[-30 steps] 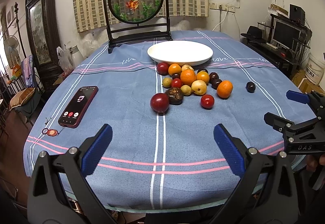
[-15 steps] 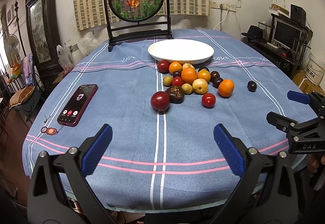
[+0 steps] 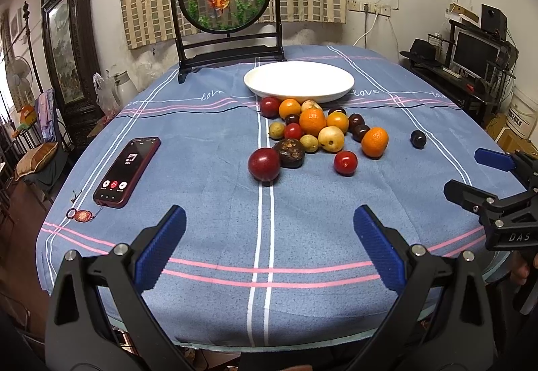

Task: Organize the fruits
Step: 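Grasp the tangerine with the right tool while the left tool grasps a red plum, place both on the plate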

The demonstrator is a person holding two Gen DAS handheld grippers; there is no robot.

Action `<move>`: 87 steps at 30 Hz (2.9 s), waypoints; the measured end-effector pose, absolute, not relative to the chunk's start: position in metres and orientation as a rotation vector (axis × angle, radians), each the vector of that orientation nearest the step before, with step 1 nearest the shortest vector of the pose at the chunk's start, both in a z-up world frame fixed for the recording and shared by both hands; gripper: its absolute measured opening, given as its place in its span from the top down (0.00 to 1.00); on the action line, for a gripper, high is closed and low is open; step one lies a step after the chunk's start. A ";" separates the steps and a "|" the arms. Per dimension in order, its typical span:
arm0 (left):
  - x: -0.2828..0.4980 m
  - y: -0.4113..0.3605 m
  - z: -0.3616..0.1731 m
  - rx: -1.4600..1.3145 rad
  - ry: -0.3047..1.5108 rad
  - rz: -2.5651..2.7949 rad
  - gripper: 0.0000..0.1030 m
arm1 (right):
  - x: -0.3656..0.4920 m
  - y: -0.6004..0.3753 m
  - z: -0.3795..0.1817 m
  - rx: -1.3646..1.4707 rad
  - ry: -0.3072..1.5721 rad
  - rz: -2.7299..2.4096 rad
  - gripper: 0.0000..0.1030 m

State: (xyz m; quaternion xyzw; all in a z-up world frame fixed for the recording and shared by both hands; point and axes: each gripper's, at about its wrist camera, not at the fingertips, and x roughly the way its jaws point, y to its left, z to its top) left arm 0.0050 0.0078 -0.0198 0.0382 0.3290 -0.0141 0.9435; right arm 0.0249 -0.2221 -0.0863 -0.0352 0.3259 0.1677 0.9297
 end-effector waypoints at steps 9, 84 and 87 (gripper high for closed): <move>0.020 0.019 -0.039 0.050 0.710 -0.036 0.02 | 0.040 -0.218 -0.103 0.017 0.716 0.470 0.01; 0.396 -0.005 -0.061 -0.029 1.024 -0.232 0.58 | 0.365 -0.153 -0.103 -0.030 0.926 0.413 0.53; 0.388 -0.002 -0.048 -0.022 0.980 -0.197 0.34 | 0.355 -0.157 -0.091 -0.053 0.883 0.418 0.46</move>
